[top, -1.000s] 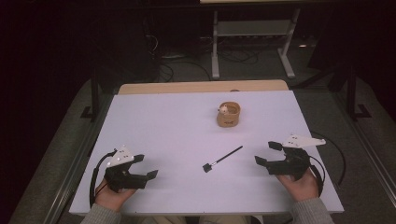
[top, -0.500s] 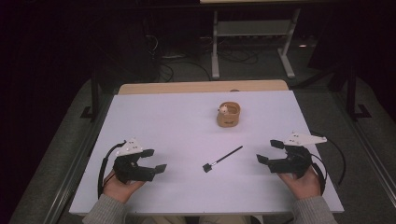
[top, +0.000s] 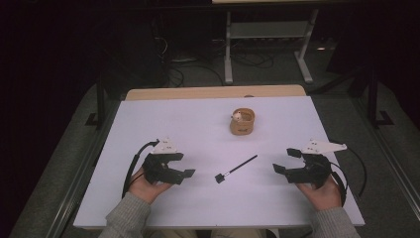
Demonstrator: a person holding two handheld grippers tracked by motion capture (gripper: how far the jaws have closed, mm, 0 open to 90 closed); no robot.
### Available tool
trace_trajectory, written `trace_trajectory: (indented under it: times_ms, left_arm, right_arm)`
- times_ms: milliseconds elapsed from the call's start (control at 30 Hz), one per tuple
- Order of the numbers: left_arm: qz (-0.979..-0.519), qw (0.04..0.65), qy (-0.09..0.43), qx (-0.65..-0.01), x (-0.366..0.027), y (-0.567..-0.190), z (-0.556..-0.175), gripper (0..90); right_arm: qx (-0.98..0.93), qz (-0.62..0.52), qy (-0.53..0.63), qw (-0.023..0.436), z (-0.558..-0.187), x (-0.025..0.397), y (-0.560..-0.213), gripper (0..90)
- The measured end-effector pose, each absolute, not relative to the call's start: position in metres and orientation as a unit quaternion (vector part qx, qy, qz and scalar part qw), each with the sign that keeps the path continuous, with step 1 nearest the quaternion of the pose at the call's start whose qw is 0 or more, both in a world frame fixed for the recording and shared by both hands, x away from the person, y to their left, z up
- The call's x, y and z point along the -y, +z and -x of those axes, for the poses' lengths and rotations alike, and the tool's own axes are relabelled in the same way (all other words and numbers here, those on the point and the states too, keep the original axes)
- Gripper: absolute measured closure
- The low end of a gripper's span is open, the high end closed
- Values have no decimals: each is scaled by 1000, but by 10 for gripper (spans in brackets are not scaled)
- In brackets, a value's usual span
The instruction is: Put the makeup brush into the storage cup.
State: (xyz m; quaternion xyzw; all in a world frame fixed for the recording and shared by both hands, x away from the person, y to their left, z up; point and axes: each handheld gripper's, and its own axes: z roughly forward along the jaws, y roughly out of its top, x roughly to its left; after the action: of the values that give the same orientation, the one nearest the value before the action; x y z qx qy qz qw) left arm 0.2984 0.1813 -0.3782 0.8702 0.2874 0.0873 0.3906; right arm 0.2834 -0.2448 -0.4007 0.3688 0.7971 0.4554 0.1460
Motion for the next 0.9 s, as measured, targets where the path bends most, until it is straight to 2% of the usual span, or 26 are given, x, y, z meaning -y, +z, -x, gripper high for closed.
trace_trajectory:
  times_ms: [367,767,900]
  left_arm:
    - [-891,366,66,-260,-146,-376,-313,341]
    - [-905,347,48,-242,-110,-380,-326,435]
    - [-908,338,45,-243,-100,-383,-330,430]
  right_arm:
    - [-800,-367,452,143,-284,246,-401,196]
    - [-805,-361,451,138,-286,243,-402,201]
    - [-805,-360,452,137,-286,243,-402,201]
